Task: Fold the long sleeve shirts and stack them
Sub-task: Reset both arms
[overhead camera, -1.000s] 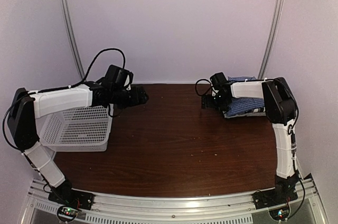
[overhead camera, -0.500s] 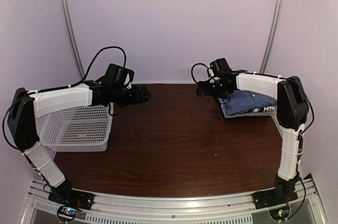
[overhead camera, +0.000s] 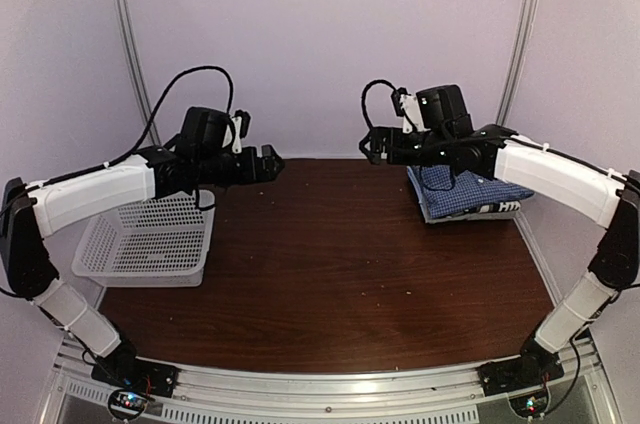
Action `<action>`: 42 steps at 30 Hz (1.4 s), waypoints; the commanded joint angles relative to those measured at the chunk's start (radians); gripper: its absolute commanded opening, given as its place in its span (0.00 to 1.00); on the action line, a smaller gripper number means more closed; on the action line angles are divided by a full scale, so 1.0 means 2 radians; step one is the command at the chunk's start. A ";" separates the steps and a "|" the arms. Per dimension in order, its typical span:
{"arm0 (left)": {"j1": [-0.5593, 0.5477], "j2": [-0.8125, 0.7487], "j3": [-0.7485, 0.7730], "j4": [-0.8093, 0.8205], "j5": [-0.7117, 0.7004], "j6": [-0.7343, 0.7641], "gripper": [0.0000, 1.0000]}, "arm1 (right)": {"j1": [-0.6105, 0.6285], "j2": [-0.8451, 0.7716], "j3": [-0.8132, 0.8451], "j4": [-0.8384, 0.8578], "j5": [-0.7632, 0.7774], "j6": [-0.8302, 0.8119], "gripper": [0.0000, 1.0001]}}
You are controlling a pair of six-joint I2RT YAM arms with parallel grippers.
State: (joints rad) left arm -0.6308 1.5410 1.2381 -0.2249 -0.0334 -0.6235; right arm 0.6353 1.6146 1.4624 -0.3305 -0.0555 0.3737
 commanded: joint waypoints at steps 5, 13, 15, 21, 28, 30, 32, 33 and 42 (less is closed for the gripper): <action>-0.009 -0.084 -0.019 0.035 -0.015 0.063 0.98 | 0.002 -0.130 -0.106 0.051 0.040 0.019 1.00; -0.010 -0.139 -0.061 0.039 -0.046 0.092 0.98 | 0.002 -0.240 -0.222 0.114 0.051 0.034 1.00; -0.010 -0.147 -0.070 0.041 -0.050 0.094 0.98 | 0.002 -0.262 -0.242 0.119 0.060 0.035 1.00; -0.010 -0.157 -0.087 0.043 -0.058 0.099 0.97 | 0.002 -0.309 -0.287 0.128 0.087 0.036 1.00; -0.010 -0.158 -0.094 0.050 -0.071 0.100 0.98 | 0.001 -0.346 -0.307 0.137 0.125 0.036 1.00; -0.010 -0.156 -0.093 0.050 -0.072 0.101 0.98 | 0.001 -0.352 -0.307 0.138 0.134 0.033 1.00; -0.010 -0.154 -0.090 0.050 -0.071 0.104 0.98 | 0.001 -0.355 -0.308 0.139 0.138 0.029 1.00; -0.010 -0.153 -0.089 0.050 -0.071 0.105 0.98 | 0.001 -0.355 -0.307 0.140 0.139 0.026 1.00; -0.010 -0.149 -0.085 0.049 -0.071 0.106 0.98 | 0.001 -0.348 -0.306 0.138 0.141 0.023 1.00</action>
State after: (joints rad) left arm -0.6472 1.2499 1.0561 -0.1799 -0.1619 -0.4271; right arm 0.6365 0.9192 0.8532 -0.0734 0.1997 0.4297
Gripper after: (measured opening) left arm 0.976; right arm 0.997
